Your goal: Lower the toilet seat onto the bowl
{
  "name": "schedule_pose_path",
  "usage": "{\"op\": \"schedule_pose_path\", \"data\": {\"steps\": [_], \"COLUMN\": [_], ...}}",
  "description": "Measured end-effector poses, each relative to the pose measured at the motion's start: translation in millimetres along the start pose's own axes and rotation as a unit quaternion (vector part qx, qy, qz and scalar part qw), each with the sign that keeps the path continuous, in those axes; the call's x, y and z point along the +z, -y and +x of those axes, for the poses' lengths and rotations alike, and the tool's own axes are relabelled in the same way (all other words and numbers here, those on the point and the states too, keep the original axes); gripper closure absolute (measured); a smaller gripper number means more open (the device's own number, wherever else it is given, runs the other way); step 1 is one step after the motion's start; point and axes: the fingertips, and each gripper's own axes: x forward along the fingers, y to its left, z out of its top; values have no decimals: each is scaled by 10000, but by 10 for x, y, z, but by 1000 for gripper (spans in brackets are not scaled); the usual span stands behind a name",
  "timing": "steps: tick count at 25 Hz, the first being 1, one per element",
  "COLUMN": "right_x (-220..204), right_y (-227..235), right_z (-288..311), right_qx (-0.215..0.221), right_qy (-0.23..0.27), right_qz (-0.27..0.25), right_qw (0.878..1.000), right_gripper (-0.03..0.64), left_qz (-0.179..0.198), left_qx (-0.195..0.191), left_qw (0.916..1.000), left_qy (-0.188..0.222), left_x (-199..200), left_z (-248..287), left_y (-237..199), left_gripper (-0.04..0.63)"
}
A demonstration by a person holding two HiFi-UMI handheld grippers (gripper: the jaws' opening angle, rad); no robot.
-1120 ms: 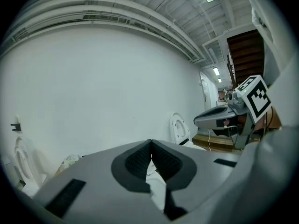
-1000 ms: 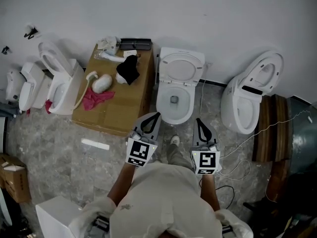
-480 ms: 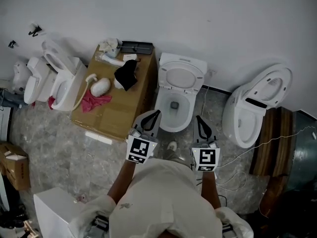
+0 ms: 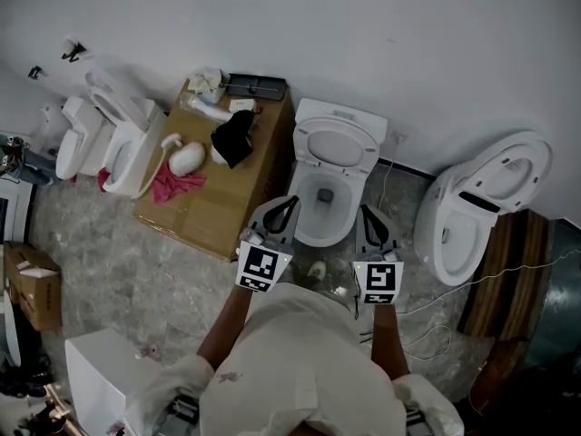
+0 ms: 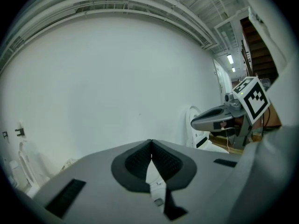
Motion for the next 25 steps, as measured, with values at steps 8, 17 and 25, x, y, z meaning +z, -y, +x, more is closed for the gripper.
{"op": "schedule_pose_path", "data": {"steps": [8,17,25], "right_x": [-203,-336,-513], "right_y": [230,321,445], "right_z": [305,787,1267], "right_qx": [-15,-70,-325], "right_qy": [-219,-444,-736], "right_qz": [-18,-150,-178], "right_qw": [9998,9989,9966], "right_gripper": [609,609,609], "left_qz": [7,-88,-178], "left_qx": [-16,-114,-425], "left_qw": [10000,9998,9984], "left_qy": [-83,-153,-314], "left_x": [-121,-297,-545], "left_z": [415,873,1308], "left_y": [-103,-428,-737], "left_gripper": [580,580,580]}}
